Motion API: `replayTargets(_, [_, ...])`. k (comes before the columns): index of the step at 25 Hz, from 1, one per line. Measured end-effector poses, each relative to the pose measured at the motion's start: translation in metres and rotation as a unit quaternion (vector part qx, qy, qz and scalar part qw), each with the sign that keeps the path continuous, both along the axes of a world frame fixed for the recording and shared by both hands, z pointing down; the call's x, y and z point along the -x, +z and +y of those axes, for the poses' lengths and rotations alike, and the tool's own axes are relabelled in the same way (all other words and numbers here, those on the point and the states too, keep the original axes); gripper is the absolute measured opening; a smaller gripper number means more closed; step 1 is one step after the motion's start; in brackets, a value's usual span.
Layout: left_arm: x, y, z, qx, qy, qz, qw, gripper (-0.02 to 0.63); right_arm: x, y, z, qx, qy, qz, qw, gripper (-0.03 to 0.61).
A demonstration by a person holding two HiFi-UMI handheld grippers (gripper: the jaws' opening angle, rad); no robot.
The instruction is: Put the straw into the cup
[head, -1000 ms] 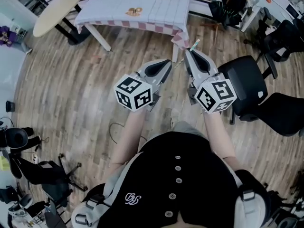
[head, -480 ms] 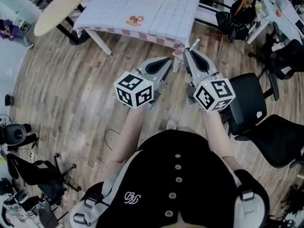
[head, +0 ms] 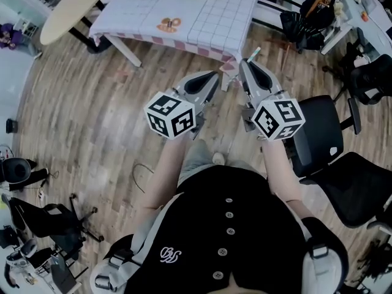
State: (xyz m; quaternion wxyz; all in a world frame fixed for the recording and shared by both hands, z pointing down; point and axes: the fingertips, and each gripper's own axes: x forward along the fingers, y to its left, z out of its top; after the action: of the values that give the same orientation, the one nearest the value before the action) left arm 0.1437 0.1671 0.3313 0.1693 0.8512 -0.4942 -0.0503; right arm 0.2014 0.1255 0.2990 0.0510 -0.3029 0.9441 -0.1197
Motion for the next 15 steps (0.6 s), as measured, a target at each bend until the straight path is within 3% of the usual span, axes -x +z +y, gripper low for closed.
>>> replayTargets(9, [0.013, 0.009, -0.029, 0.004, 0.012, 0.008, 0.9999, -0.002, 0.011, 0.012, -0.022, 0.007, 0.003, 0.012, 1.0, 0.017])
replayTargets(15, [0.034, 0.015, -0.063, 0.013, 0.027, 0.014, 0.9995, -0.002, 0.038, 0.013, -0.052, 0.008, 0.006, 0.012, 1.0, 0.017])
